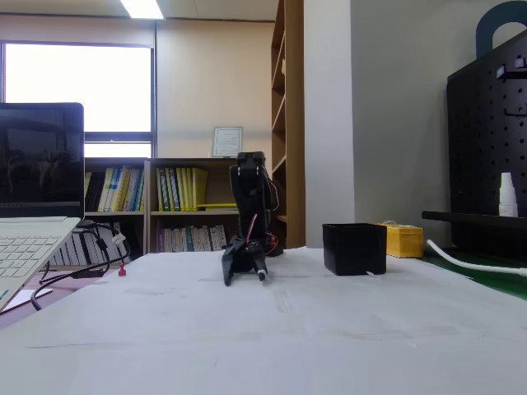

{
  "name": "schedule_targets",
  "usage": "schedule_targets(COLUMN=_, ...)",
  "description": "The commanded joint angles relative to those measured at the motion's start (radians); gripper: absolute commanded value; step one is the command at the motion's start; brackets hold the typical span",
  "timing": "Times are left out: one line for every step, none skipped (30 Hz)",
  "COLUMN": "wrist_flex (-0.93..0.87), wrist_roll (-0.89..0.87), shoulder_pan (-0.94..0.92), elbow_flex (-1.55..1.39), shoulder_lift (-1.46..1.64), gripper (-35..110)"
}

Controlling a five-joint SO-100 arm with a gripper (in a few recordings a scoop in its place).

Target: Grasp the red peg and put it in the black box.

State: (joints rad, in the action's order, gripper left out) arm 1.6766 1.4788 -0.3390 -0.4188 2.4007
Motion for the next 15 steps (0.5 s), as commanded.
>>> schedule_targets(wrist_flex=-0.006, wrist_roll=0.015, shoulder_pan=-0.06, elbow_flex=0.026, shoulder_lift=-0.04, gripper=44)
schedule_targets(wrist_flex=-0.014, wrist_roll=0.015, shoulder_pan=-0.074, elbow_flex=0.025, shoulder_lift=-0.044, gripper=45)
schedule_targets(wrist_flex=-0.023, wrist_roll=0.017, shoulder_pan=-0.081, elbow_flex=0.026, shoulder_lift=-0.052, gripper=46)
schedule_targets(wrist_flex=-0.032, wrist_roll=0.02, shoulder_pan=-0.092, elbow_flex=0.029, shoulder_lift=-0.06, gripper=50)
schedule_targets(wrist_flex=-0.04, wrist_roll=0.029, shoulder_pan=-0.103, elbow_flex=0.035, shoulder_lift=-0.067, gripper=53)
schedule_targets(wrist_flex=-0.046, wrist_roll=0.037, shoulder_pan=-0.114, elbow_flex=0.041, shoulder_lift=-0.074, gripper=54)
schedule_targets(wrist_flex=-0.049, wrist_roll=0.04, shoulder_pan=-0.126, elbow_flex=0.048, shoulder_lift=-0.08, gripper=54)
schedule_targets(wrist_flex=-0.054, wrist_roll=0.041, shoulder_pan=-0.141, elbow_flex=0.055, shoulder_lift=-0.084, gripper=54)
schedule_targets(wrist_flex=-0.057, wrist_roll=0.044, shoulder_pan=-0.16, elbow_flex=0.061, shoulder_lift=-0.091, gripper=54)
schedule_targets(wrist_flex=-0.06, wrist_roll=0.044, shoulder_pan=-0.178, elbow_flex=0.069, shoulder_lift=-0.097, gripper=54)
schedule_targets(wrist_flex=-0.063, wrist_roll=0.044, shoulder_pan=-0.199, elbow_flex=0.077, shoulder_lift=-0.103, gripper=54)
schedule_targets(wrist_flex=-0.066, wrist_roll=0.044, shoulder_pan=-0.221, elbow_flex=0.081, shoulder_lift=-0.106, gripper=54)
schedule_targets(wrist_flex=-0.066, wrist_roll=0.044, shoulder_pan=-0.241, elbow_flex=0.084, shoulder_lift=-0.106, gripper=54)
schedule_targets(wrist_flex=-0.061, wrist_roll=0.044, shoulder_pan=-0.259, elbow_flex=0.087, shoulder_lift=-0.106, gripper=54)
schedule_targets(wrist_flex=-0.055, wrist_roll=0.046, shoulder_pan=-0.279, elbow_flex=0.089, shoulder_lift=-0.103, gripper=54)
